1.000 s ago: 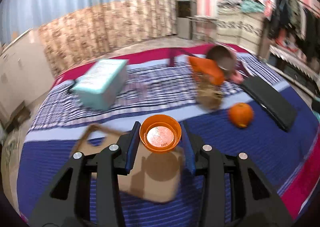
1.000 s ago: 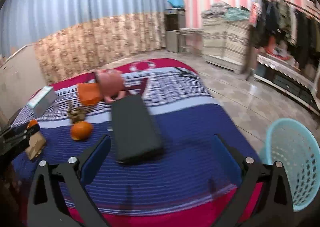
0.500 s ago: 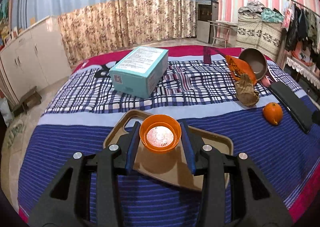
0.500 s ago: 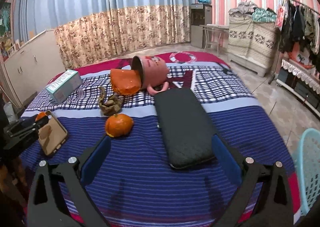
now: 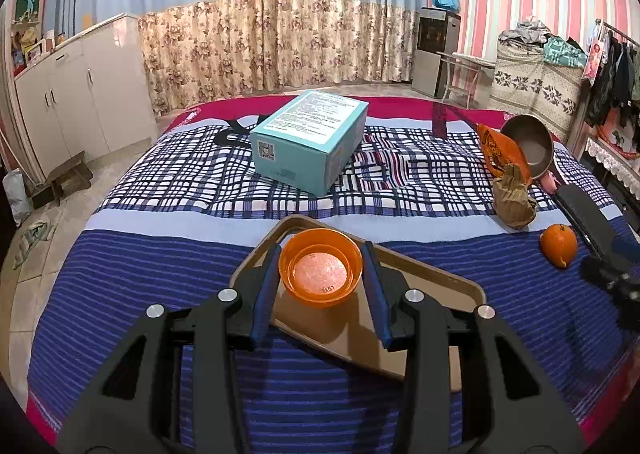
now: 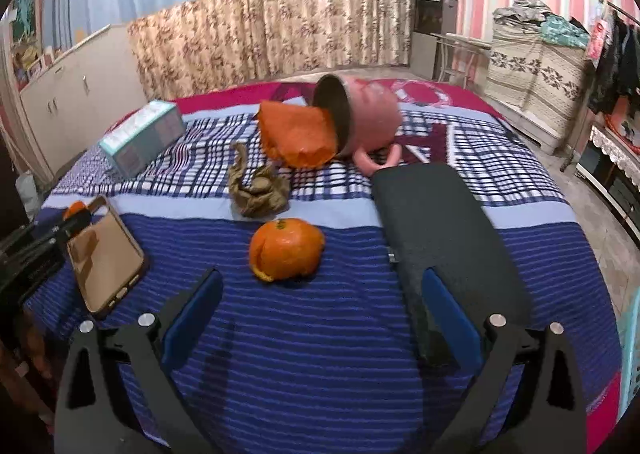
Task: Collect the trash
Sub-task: 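Grasp the mandarin orange with the right tool while the left tool holds the bowl, then carry the orange bowl and mandarin over the light-blue basket with both tools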
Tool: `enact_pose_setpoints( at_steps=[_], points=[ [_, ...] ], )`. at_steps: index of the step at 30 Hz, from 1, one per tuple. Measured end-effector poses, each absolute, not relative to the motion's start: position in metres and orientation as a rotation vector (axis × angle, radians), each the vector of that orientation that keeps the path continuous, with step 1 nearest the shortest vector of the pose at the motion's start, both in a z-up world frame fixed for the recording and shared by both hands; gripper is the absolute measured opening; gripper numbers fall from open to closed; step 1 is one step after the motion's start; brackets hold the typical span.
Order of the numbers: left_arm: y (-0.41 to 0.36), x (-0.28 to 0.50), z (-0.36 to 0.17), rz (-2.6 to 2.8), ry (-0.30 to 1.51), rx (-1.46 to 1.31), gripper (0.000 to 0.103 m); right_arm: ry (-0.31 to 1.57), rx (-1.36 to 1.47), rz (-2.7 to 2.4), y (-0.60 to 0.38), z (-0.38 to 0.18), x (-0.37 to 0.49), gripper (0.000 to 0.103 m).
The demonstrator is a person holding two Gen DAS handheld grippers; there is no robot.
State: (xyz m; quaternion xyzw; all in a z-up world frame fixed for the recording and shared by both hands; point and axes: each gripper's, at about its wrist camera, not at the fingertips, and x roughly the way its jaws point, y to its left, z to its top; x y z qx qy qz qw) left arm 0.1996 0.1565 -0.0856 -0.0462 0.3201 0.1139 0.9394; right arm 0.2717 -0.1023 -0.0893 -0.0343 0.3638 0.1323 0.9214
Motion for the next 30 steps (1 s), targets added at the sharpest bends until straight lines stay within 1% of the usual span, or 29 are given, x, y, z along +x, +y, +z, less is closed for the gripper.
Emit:
enact_pose_setpoints(
  at_steps=[2, 4, 5, 8, 9, 10, 11, 13, 17, 23, 25, 30],
  points=[
    [0.158, 0.201, -0.086, 0.231, 0.656, -0.102, 0.039, 0.755, -0.084, 0.283, -0.096, -0.092, 0.276, 0.094],
    [0.159, 0.201, -0.087, 0.23, 0.66, -0.109, 0.039, 0.773, -0.093, 0.296, -0.09, -0.093, 0.281, 0.085],
    [0.16, 0.202, -0.088, 0.23, 0.66, -0.112, 0.039, 0.778, -0.097, 0.3, -0.088, -0.094, 0.282, 0.082],
    [0.16, 0.203, -0.089, 0.228, 0.665, -0.11, 0.039, 0.796, -0.098, 0.319, -0.079, -0.095, 0.292, 0.064],
    [0.16, 0.203, -0.089, 0.227, 0.667, -0.108, 0.039, 0.815, -0.093, 0.332, -0.076, -0.097, 0.297, 0.044],
    [0.161, 0.204, -0.089, 0.227, 0.668, -0.106, 0.039, 0.834, -0.091, 0.337, -0.075, -0.099, 0.299, 0.039],
    [0.161, 0.204, -0.089, 0.227, 0.668, -0.105, 0.039, 0.837, -0.083, 0.341, -0.076, -0.1, 0.299, 0.038],
    [0.161, 0.204, -0.09, 0.226, 0.67, -0.103, 0.039, 0.814, -0.056, 0.348, -0.083, -0.096, 0.292, 0.034],
    [0.158, 0.206, -0.091, 0.231, 0.68, -0.09, 0.039, 0.742, -0.048, 0.317, -0.109, -0.076, 0.267, 0.033],
    [0.138, 0.202, -0.083, 0.245, 0.655, 0.007, 0.039, 0.649, -0.05, 0.169, -0.191, -0.04, 0.218, 0.033],
    [0.128, 0.198, -0.077, 0.221, 0.651, 0.002, 0.039, 0.629, -0.049, 0.111, -0.216, -0.032, 0.206, 0.034],
    [0.084, 0.193, -0.055, 0.126, 0.619, 0.016, 0.039, 0.557, 0.0, -0.047, -0.289, -0.011, 0.173, 0.034]
  ],
)
